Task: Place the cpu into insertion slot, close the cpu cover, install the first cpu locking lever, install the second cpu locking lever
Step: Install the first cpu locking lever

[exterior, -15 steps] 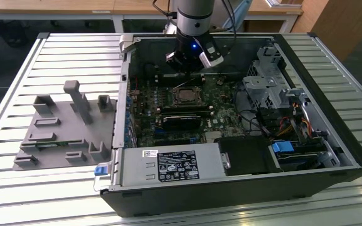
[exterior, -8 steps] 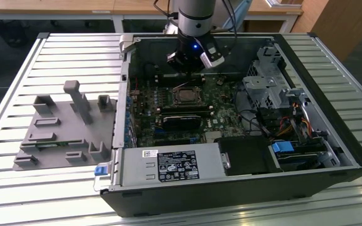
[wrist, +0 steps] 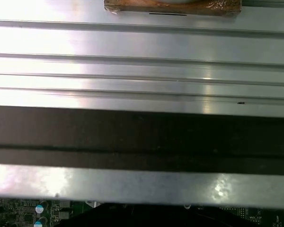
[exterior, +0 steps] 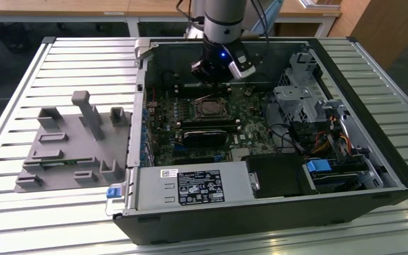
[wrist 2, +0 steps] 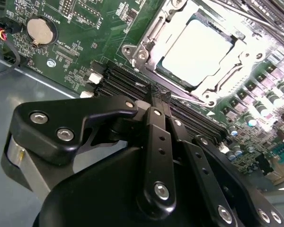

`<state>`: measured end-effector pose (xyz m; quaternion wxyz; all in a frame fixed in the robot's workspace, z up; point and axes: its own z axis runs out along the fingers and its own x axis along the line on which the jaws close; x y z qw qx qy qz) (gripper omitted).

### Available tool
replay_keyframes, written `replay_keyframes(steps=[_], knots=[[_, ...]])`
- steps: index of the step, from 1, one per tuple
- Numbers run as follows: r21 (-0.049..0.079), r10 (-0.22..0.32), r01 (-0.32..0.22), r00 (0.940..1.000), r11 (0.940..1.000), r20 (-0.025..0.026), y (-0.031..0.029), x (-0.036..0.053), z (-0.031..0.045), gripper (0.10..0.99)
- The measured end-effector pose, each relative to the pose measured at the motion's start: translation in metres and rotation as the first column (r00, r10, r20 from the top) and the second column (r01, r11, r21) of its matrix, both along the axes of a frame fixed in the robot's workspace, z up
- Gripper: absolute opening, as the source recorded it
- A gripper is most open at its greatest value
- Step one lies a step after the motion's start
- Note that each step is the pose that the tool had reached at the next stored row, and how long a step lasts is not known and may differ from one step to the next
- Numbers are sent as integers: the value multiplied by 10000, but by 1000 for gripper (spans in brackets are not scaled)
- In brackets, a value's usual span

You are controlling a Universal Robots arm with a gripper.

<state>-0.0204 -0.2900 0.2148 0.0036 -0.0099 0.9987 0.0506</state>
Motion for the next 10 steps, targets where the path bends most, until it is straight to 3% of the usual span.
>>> replay_keyframes(steps=[10], knots=[[-20, 0, 0, 10000, 10000, 0, 8, 44, -79, 106]])
